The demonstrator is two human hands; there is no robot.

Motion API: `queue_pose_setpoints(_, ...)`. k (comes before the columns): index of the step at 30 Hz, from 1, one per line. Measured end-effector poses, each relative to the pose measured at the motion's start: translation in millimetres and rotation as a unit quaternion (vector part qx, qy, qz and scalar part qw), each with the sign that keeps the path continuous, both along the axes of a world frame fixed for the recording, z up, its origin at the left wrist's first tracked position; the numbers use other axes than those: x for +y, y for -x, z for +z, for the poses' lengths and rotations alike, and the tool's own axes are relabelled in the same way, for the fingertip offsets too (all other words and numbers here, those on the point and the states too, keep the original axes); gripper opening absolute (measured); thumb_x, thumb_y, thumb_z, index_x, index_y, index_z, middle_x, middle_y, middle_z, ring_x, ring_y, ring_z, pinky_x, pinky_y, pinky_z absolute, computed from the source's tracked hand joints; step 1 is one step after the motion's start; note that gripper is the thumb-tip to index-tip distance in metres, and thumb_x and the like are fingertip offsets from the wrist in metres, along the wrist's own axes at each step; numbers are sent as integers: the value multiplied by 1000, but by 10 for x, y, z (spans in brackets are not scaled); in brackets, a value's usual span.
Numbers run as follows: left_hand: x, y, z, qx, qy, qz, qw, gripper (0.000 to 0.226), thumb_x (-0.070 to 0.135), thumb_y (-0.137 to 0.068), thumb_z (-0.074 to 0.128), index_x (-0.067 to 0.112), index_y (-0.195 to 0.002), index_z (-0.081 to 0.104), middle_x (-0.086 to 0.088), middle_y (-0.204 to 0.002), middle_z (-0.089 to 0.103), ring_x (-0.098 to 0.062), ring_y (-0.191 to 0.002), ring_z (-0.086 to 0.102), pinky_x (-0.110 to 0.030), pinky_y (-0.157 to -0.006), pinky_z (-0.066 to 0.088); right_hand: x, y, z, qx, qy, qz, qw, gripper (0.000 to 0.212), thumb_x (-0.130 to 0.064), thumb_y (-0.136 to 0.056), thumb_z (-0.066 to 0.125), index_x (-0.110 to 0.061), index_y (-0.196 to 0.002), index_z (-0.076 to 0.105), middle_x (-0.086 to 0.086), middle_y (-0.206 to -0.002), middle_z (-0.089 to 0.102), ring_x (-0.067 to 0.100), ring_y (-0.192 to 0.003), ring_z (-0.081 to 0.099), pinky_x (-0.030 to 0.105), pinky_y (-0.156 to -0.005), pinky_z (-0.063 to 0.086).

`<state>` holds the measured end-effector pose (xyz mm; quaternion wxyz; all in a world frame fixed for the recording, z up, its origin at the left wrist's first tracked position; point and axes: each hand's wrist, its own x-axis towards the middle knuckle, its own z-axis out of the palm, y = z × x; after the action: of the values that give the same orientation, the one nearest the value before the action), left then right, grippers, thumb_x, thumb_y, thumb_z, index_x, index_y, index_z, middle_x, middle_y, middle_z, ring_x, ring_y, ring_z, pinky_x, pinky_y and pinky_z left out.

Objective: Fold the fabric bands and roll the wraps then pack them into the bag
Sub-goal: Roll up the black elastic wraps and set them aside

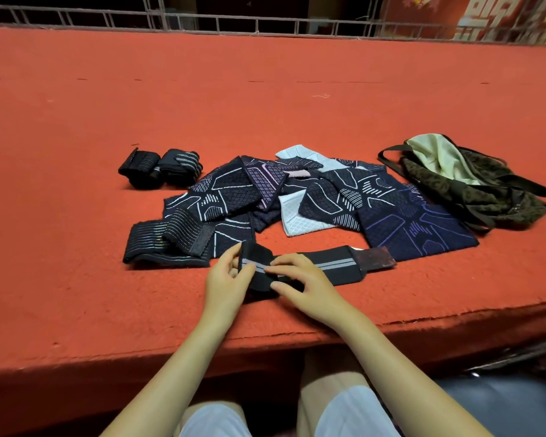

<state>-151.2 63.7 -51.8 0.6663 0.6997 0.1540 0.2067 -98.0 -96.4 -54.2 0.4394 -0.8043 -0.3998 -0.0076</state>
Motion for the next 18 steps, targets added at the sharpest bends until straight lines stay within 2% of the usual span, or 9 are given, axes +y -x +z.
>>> queue_pose_setpoints(2, -15, 4, 7, -3, -18, -6, 1000, 35, 8, -92, 56, 15, -126, 55, 16, -90, 65, 4, -78, 60, -9, -73, 46, 5, 6, 24, 44, -11, -9, 999, 39, -41, -87, 50, -21, -117, 64, -12, -111, 60, -1, -107, 53, 19, -96, 40)
queue_pose_setpoints(5, -19, 6, -7, -10, -41, -44, 998, 28, 19, -99, 43, 29, -121, 57, 4, -106, 69, -9, -95, 61, -26, -86, 46, 2, 6, 20, 142, -55, -41, 988, 50, -50, -86, 43, -29, -131, 47, -10, -110, 67, 3, -103, 61, 26, -95, 44)
queue_pose_setpoints(7, -28, 9, -17, -13, -103, -71, 992, 29, 18, -99, 43, 31, -118, 60, 6, -109, 68, -6, -100, 60, -23, -89, 45, -6, -12, 1, 192, -94, -51, 975, 59, -52, -84, 40, -28, -138, 38, -4, -106, 70, 7, -96, 64, 24, -92, 44)
queue_pose_setpoints(9, -38, -5, -49, -5, -192, -75, 978, 30, 15, -96, 49, 23, -122, 62, 11, -116, 63, -2, -106, 58, -10, -91, 39, -11, -11, 10, 208, -115, -59, 970, 60, -54, -82, 39, -32, -137, 35, -1, -103, 70, 6, -90, 64, 18, -86, 43)
queue_pose_setpoints(10, -41, -19, -69, 2, -229, -70, 971, 31, 15, -95, 52, 21, -124, 61, 12, -114, 63, -2, -102, 58, -5, -87, 37, -12, 2, 36, 214, -125, -62, 967, 58, -55, -81, 39, -33, -135, 36, 0, -101, 70, 4, -87, 63, 16, -82, 43)
queue_pose_setpoints(12, -71, -42, -81, 19, -267, -63, 962, 34, 19, -92, 57, 22, -125, 60, 9, -101, 65, -4, -87, 59, -6, -78, 40, -22, 16, 99, 232, -147, -73, 959, 51, -51, -84, 41, -31, -130, 43, -3, -100, 67, -3, -81, 59, 11, -76, 42)
queue_pose_setpoints(15, -128, -88, -61, 42, -273, -48, 960, 33, 28, -87, 63, 24, -120, 62, 5, -82, 61, -7, -74, 56, -20, -74, 47, -69, -36, 181, 232, -145, -99, 957, 33, -38, -93, 42, -23, -119, 58, -12, -106, 65, -2, -90, 58, 13, -74, 43)
queue_pose_setpoints(18, -179, -127, -30, 78, -312, -25, 946, 33, 40, -85, 62, 27, -115, 64, 10, -83, 58, -7, -70, 54, -31, -73, 49, -139, -122, 239, 201, -116, -137, 963, 15, -26, -94, 55, -22, -104, 65, -10, -94, 67, -1, -81, 58, 19, -71, 44)
